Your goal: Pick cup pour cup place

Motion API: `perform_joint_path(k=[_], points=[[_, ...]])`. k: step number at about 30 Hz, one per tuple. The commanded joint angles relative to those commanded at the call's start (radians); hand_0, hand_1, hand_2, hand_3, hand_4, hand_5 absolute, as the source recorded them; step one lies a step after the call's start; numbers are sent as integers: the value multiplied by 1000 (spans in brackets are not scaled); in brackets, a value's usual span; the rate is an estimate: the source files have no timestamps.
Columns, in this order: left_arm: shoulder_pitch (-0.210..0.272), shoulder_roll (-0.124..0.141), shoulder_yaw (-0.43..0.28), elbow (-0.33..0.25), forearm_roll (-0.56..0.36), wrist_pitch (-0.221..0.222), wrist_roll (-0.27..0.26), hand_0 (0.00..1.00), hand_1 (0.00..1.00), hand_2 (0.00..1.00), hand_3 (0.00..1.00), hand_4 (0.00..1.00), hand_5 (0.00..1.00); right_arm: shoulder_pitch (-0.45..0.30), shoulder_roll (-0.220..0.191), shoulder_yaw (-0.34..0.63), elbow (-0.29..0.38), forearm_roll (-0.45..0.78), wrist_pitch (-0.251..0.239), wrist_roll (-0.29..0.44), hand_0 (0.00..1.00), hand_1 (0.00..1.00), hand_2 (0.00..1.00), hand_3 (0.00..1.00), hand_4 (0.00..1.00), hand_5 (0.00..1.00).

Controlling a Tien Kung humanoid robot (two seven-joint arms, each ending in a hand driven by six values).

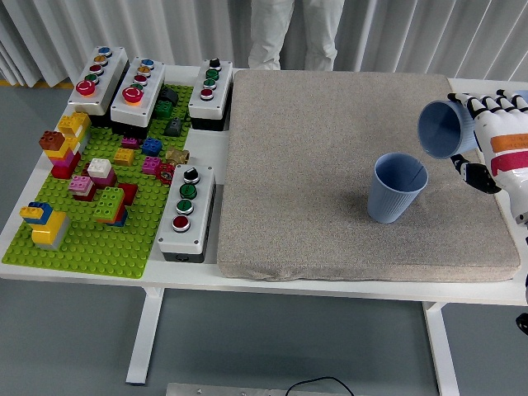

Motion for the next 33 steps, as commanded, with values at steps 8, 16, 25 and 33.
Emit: perform_joint_path(k=[8, 16, 25, 33], points=[[-2, 0, -4, 0, 4, 0, 1, 696, 731, 753, 635, 490, 931, -2, 5, 4, 8, 12, -7, 3, 883, 672, 584, 639, 642, 2], [-1, -1, -2, 0, 2, 0, 0, 696, 732, 755, 635, 490, 933, -5, 17, 12, 17, 55, -27, 7, 882, 671, 583, 634, 641, 2], [-3, -1, -6, 0, 5, 0, 1, 696, 732, 754, 636, 489, 933, -11, 42, 23, -9, 154, -62, 38, 872, 668, 581, 632, 640, 2], [0, -3, -3, 0, 1, 1, 1, 697, 733, 755, 636, 489, 932, -25, 86, 99, -59, 428, -133, 129, 854, 672, 568, 634, 632, 2]])
